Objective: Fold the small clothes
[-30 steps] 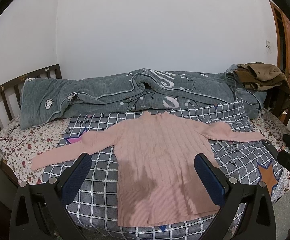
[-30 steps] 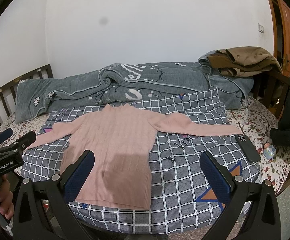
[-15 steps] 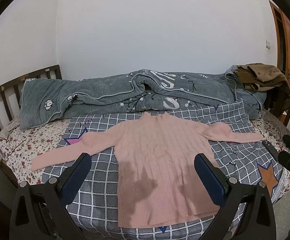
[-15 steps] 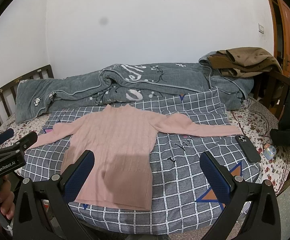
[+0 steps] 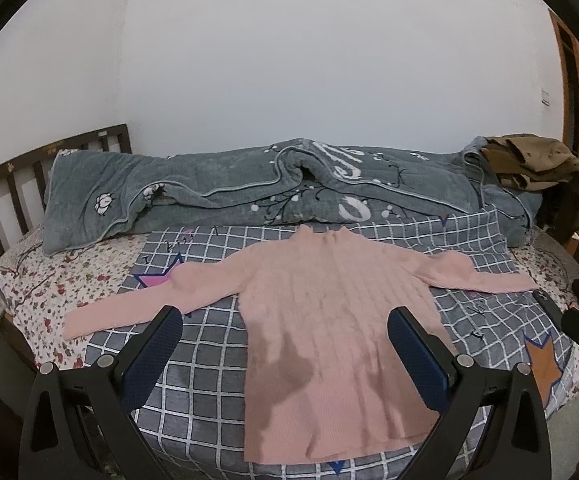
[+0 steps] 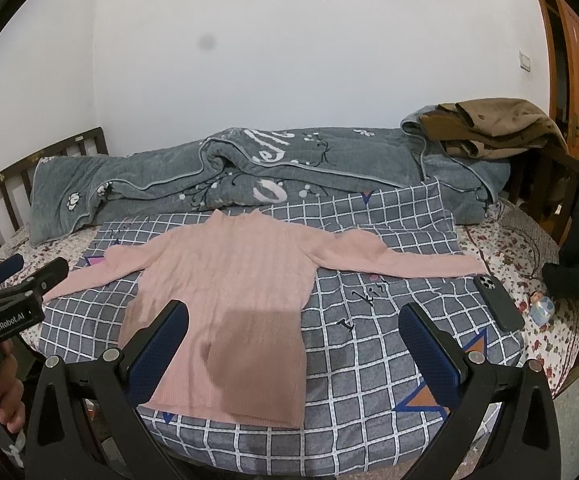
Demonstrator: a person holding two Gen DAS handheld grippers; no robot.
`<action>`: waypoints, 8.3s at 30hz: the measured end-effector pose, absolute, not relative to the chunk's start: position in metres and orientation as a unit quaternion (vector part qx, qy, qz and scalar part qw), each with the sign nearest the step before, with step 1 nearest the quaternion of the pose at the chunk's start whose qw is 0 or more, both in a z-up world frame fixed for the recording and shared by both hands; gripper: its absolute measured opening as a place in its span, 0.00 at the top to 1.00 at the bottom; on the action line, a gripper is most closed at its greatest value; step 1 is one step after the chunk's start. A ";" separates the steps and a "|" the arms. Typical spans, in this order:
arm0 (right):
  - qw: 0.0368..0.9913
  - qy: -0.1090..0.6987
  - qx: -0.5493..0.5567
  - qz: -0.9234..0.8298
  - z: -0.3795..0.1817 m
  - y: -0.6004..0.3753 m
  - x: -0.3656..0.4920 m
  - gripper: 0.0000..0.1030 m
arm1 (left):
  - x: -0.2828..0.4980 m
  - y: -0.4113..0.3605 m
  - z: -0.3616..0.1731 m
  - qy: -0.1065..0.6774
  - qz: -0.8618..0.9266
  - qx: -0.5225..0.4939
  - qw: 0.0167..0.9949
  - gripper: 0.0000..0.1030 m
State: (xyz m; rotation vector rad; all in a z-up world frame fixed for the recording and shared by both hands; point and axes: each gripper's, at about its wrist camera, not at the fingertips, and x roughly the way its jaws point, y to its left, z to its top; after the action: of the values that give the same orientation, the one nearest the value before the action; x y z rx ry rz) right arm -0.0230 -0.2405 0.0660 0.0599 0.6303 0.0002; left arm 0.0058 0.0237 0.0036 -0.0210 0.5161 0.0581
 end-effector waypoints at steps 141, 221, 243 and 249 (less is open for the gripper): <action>0.915 0.396 0.041 0.069 -0.115 -0.265 0.240 0.63 | 0.310 0.106 -0.131 0.390 0.069 -0.137 0.908 0.48; 0.887 0.392 0.145 -0.198 -0.142 -0.508 0.237 0.93 | 0.332 0.091 -0.167 0.418 0.106 -0.064 0.900 0.31; 0.968 0.251 -0.019 -0.007 0.012 -0.208 0.277 0.95 | 0.296 0.170 -0.149 0.379 0.085 -0.210 0.897 0.23; 0.941 0.300 -0.004 0.159 -0.031 -0.081 0.297 0.78 | 0.294 0.188 -0.153 0.382 0.093 -0.221 0.893 0.23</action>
State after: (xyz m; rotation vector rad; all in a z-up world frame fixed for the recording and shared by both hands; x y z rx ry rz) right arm 0.2971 -0.0814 -0.0313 -0.0078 0.6122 0.3242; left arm 0.2944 0.1883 -0.1526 -0.4579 0.7915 0.1921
